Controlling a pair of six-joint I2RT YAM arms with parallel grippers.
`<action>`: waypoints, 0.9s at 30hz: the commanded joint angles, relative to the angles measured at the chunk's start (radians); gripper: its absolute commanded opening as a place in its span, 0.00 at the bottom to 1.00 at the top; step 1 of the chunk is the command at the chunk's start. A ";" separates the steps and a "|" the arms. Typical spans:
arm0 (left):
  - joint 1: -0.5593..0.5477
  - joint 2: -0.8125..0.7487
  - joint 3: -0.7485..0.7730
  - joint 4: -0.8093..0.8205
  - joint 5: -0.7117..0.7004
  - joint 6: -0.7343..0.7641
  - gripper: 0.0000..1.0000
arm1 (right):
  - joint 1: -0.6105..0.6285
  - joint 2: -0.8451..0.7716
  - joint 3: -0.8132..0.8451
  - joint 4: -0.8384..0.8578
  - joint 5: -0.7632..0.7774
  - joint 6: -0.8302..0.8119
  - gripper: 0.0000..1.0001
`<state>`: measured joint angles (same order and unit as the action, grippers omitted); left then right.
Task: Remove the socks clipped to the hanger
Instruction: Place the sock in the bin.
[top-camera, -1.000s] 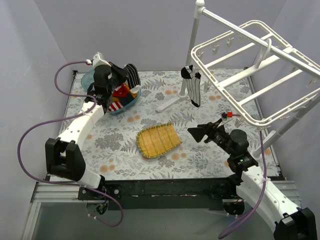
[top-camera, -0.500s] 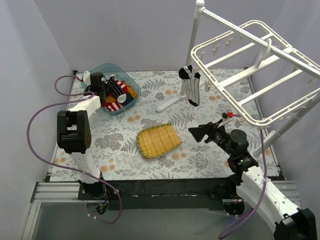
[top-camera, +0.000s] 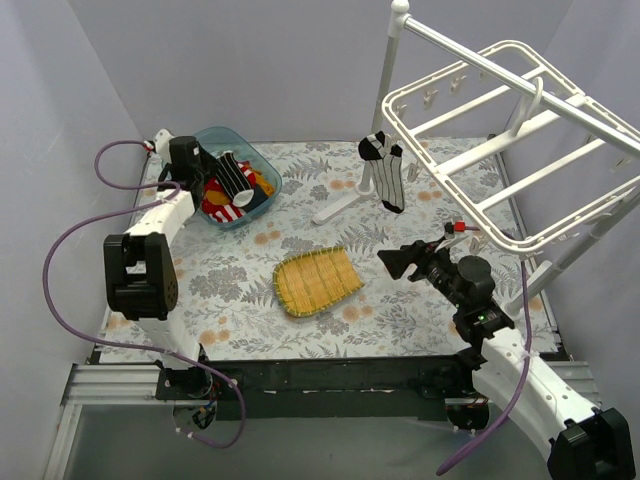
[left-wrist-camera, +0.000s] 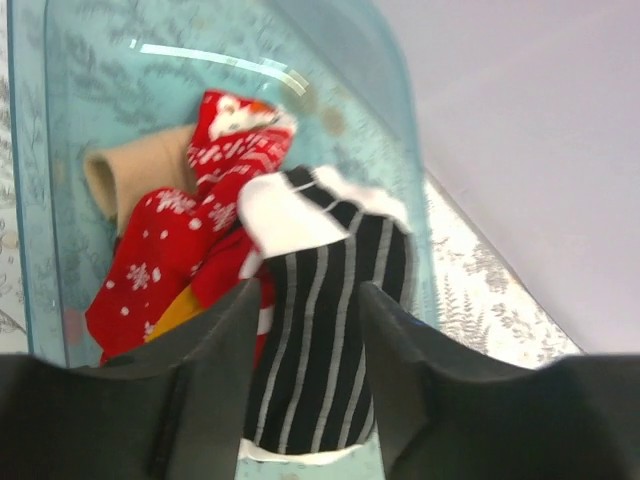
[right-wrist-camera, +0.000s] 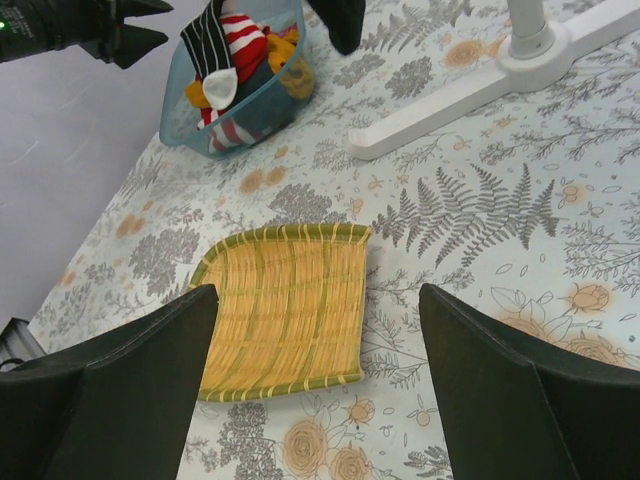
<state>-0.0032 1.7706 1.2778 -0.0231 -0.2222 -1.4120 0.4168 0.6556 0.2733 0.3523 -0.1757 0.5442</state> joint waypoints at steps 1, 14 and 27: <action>0.002 -0.112 0.063 0.003 0.017 0.045 0.49 | 0.004 -0.024 0.027 0.154 0.102 -0.018 0.90; 0.002 -0.255 0.080 -0.012 0.193 0.013 0.58 | 0.002 0.168 0.035 0.542 0.254 -0.125 0.96; -0.090 -0.494 -0.032 -0.014 0.444 0.018 0.61 | -0.003 0.459 0.151 0.812 0.141 -0.155 0.96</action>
<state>-0.0490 1.3403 1.2877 -0.0212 0.1101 -1.4101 0.4164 1.0702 0.3473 0.9920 0.0189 0.4091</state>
